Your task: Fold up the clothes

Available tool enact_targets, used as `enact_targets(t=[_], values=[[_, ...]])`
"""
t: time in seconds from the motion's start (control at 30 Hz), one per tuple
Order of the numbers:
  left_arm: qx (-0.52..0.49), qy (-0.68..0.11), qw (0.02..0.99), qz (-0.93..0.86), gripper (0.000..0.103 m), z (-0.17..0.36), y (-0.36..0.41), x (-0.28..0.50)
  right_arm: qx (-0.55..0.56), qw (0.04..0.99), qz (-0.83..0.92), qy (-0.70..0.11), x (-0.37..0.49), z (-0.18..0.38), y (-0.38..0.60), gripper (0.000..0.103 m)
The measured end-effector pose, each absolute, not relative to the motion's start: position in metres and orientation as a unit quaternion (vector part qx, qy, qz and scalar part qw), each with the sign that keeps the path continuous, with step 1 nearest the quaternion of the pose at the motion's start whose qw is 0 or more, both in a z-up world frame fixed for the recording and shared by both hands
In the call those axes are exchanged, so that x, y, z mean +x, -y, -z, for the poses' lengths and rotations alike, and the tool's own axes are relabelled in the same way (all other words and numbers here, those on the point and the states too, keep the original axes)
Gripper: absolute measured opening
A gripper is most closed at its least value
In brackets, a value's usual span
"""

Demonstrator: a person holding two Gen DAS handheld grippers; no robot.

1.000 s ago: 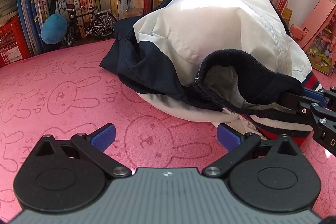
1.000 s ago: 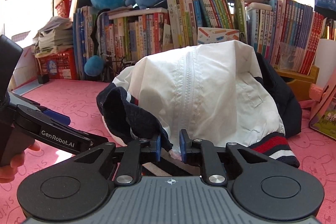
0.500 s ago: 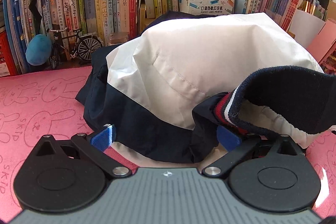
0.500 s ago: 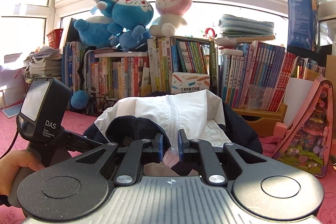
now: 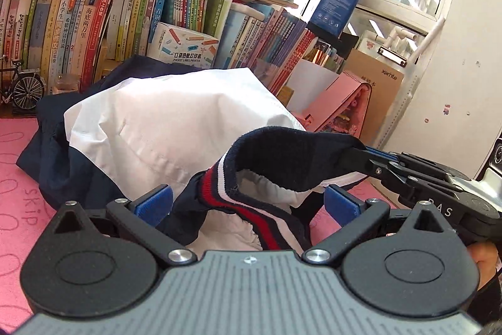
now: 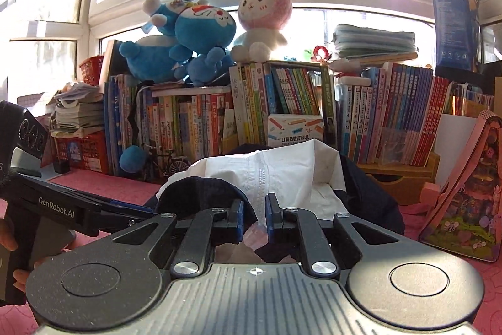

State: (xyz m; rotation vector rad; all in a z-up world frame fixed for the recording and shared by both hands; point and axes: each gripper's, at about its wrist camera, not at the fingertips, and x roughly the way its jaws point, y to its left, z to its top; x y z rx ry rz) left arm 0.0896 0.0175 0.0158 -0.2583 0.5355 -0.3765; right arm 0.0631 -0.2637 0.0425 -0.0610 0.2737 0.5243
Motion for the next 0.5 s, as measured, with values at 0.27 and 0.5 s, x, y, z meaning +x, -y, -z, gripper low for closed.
enact_targets(t=[0.27,0.5], values=[[-0.088,-0.330,0.937,-0.070,0.103,0.003,-0.044,0.125,-0.057,0.958,-0.241,-0.146,0.058,-0.031,0.263,0.016],[-0.025,-0.286,0.936,-0.201,0.103,-0.009,-0.073,0.105,-0.132,0.955,-0.177,-0.200,0.061,0.038,0.234,0.058]])
